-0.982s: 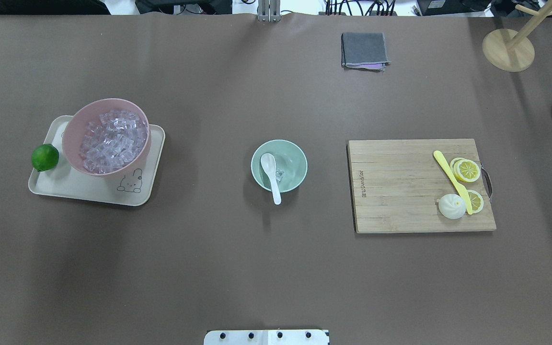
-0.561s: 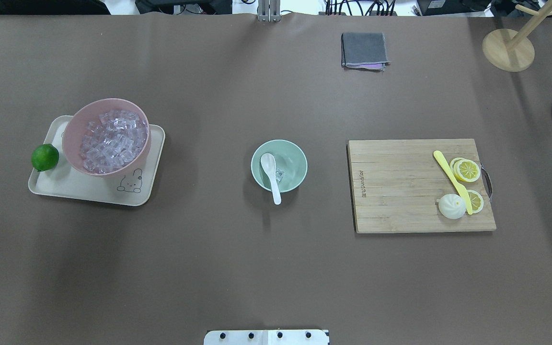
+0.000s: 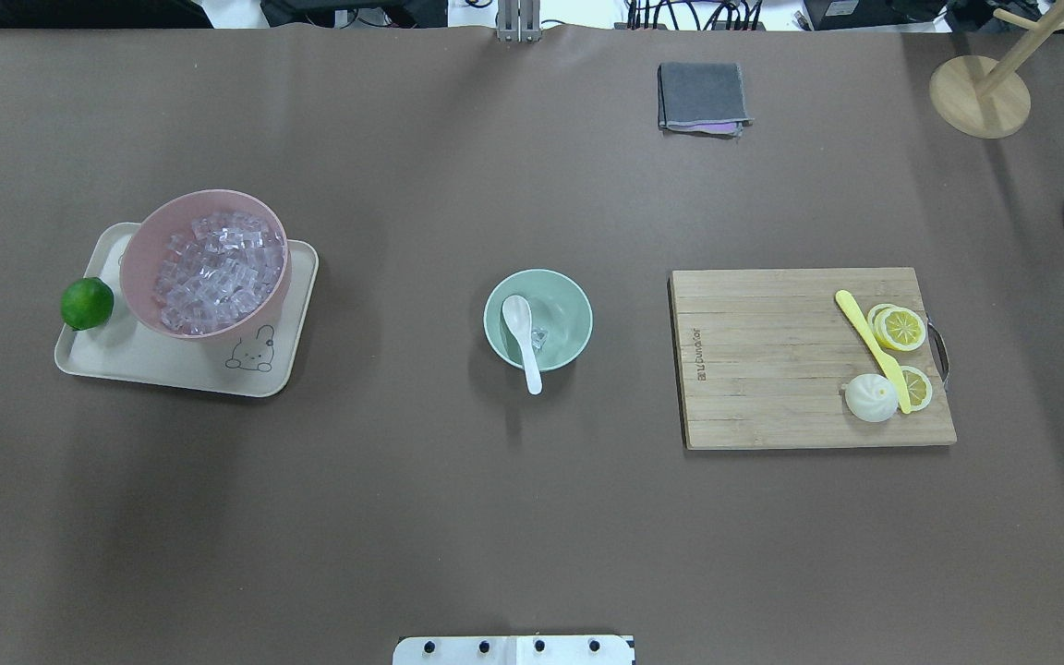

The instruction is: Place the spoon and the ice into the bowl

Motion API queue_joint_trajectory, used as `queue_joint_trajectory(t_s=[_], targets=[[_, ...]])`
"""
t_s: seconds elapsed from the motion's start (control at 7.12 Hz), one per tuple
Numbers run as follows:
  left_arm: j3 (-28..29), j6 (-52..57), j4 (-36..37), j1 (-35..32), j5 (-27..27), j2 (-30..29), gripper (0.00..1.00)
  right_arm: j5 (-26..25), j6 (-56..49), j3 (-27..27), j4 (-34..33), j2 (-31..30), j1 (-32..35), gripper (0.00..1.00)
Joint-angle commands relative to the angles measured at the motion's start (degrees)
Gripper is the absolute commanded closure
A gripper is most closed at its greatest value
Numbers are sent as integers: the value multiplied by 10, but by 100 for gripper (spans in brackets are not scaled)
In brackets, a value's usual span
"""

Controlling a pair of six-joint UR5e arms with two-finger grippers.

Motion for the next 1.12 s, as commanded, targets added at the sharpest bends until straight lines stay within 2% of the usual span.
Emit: queue_joint_trajectory(t_s=[0.0,0.98], targets=[[4,0,0,0,0,0,2,0,0,0,1,-1,0,0],[4,0,-2,0,-1,-12,2,-1,-1,-11,2,-1,0,0]])
